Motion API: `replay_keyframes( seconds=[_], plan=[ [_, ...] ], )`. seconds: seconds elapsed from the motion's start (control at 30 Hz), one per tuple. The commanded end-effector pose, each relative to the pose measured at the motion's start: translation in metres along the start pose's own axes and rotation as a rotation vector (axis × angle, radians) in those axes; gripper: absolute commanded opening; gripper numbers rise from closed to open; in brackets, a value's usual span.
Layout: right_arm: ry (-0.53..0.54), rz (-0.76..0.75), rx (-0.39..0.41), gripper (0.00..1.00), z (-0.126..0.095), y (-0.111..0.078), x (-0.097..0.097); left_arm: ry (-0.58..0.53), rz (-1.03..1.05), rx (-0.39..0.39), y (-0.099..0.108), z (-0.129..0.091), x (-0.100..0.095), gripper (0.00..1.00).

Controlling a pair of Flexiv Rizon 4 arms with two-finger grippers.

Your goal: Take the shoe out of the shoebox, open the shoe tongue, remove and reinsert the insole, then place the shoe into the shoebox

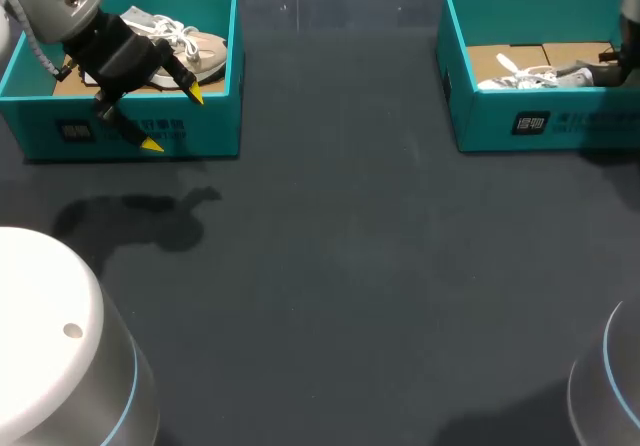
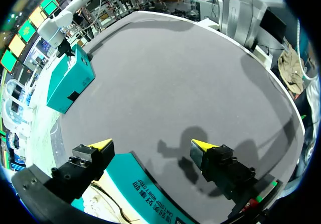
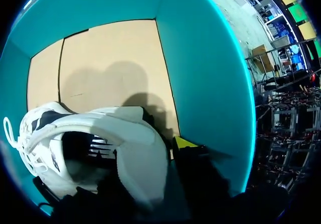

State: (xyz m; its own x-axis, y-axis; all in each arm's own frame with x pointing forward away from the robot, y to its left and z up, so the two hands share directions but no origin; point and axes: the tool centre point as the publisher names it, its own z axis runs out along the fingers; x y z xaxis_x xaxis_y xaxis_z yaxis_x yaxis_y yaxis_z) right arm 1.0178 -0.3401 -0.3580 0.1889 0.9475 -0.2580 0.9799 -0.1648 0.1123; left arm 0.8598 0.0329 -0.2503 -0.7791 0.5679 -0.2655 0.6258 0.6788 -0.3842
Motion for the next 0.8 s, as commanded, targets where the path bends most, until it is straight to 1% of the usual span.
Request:
replay_keyframes(
  seconds=[0.03, 0.1, 0.33, 0.47, 0.5, 0.53, 0.6, 0.7, 0.73, 0.8],
  plan=[
    [-0.002, 0.005, 0.002, 0.33, -0.005, -0.001, -0.001, 0.001, 0.001, -0.003, 0.0, 0.0, 0.0, 1.0],
    [0.002, 0.008, 0.0, 0.38, -0.008, -0.001, -0.001, 0.001, 0.001, -0.003, 0.0, 0.0, 0.0, 1.0],
    [0.007, 0.008, 0.001, 0.44, -0.014, -0.002, 0.002, 0.001, 0.001, -0.003, 0.0, 0.0, 0.0, 1.0],
    [0.033, 0.008, -0.01, 0.5, -0.023, -0.001, 0.006, 0.001, 0.001, -0.003, 0.0, 0.0, 0.0, 1.0],
    [0.035, 0.008, -0.013, 0.57, -0.026, -0.001, 0.008, 0.001, 0.001, -0.003, 0.0, 0.0, 0.0, 1.0],
    [0.034, 0.007, -0.012, 0.62, -0.029, -0.001, 0.01, 0.001, 0.001, -0.003, 0.0, 0.0, 0.0, 1.0],
    [0.05, 0.004, -0.027, 0.68, -0.036, 0.0, 0.015, 0.001, 0.001, -0.003, 0.0, 0.0, 0.0, 1.0],
    [0.055, 0.001, -0.033, 0.75, -0.049, 0.001, 0.021, 0.001, 0.001, -0.003, 0.0, 0.0, 0.0, 1.0],
    [0.056, 0.001, -0.033, 0.79, -0.053, 0.001, 0.023, 0.001, 0.001, -0.003, 0.0, 0.0, 0.0, 1.0],
    [0.059, 0.001, -0.043, 0.91, -0.065, 0.0, 0.026, 0.001, 0.001, -0.003, 0.0, 0.0, 0.0, 1.0]
  ],
)
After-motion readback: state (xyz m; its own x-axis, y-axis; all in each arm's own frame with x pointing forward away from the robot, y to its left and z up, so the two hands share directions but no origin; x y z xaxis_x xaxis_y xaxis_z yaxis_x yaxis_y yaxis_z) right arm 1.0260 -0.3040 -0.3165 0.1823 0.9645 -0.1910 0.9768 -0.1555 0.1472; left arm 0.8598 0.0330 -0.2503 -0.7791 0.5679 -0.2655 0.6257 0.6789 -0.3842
